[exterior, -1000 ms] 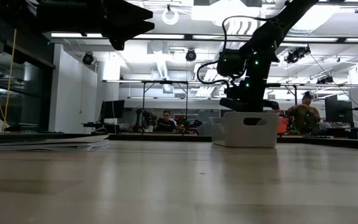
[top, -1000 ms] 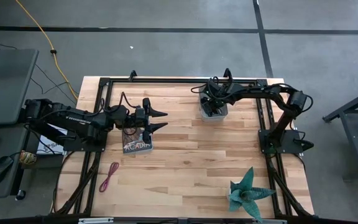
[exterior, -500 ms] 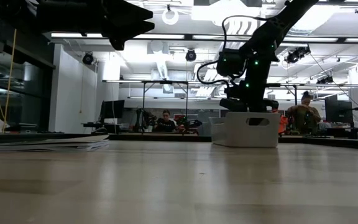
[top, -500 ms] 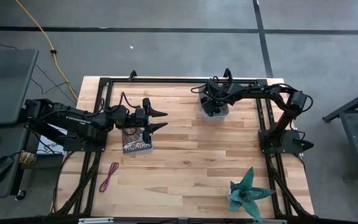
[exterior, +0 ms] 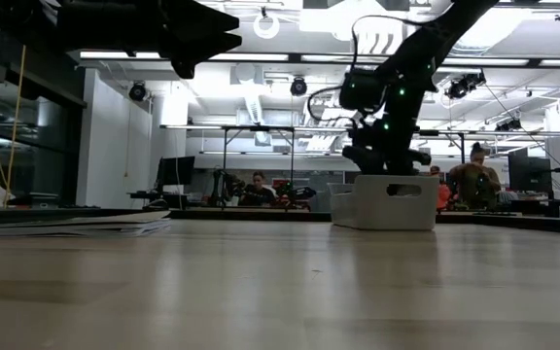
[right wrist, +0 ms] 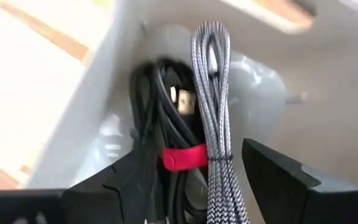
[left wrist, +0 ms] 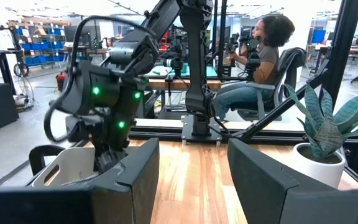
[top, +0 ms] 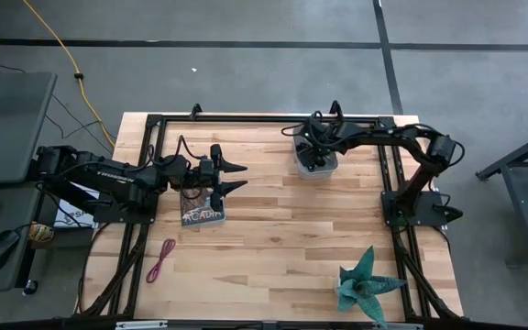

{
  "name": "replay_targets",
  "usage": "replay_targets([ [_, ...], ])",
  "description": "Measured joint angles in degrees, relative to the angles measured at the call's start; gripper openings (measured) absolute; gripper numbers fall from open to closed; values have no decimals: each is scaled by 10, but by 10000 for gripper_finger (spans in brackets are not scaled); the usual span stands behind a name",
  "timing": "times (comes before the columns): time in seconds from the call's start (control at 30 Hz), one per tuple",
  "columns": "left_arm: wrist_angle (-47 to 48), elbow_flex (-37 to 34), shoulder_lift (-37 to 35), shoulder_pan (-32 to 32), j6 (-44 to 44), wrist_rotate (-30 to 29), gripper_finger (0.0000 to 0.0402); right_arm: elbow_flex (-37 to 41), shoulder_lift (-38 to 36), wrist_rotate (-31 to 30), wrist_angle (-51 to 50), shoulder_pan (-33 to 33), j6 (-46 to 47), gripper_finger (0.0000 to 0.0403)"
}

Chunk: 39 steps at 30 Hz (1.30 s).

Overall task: Pick and place USB-C Cables
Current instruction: Put the pink usb cable into the white bin

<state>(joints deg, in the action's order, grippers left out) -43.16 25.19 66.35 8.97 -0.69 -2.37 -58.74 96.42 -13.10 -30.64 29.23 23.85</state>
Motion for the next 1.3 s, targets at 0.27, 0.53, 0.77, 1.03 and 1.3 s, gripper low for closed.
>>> replay_targets([
  [0.27,7,0,0,0,0,0,170,10,-88,-4,74,-36,-55,229],
  [0.53,19,0,0,0,0,0,170,181,-209,66,359,-132,-81,229],
  [0.77,11,0,0,0,0,-3,170,344,-246,200,773,-209,-126,229],
  [1.03,1,0,0,0,0,-4,170,351,-245,221,875,-238,-250,229],
  [1.3,1,0,0,0,0,-4,170,351,-245,221,850,-234,-254,229],
])
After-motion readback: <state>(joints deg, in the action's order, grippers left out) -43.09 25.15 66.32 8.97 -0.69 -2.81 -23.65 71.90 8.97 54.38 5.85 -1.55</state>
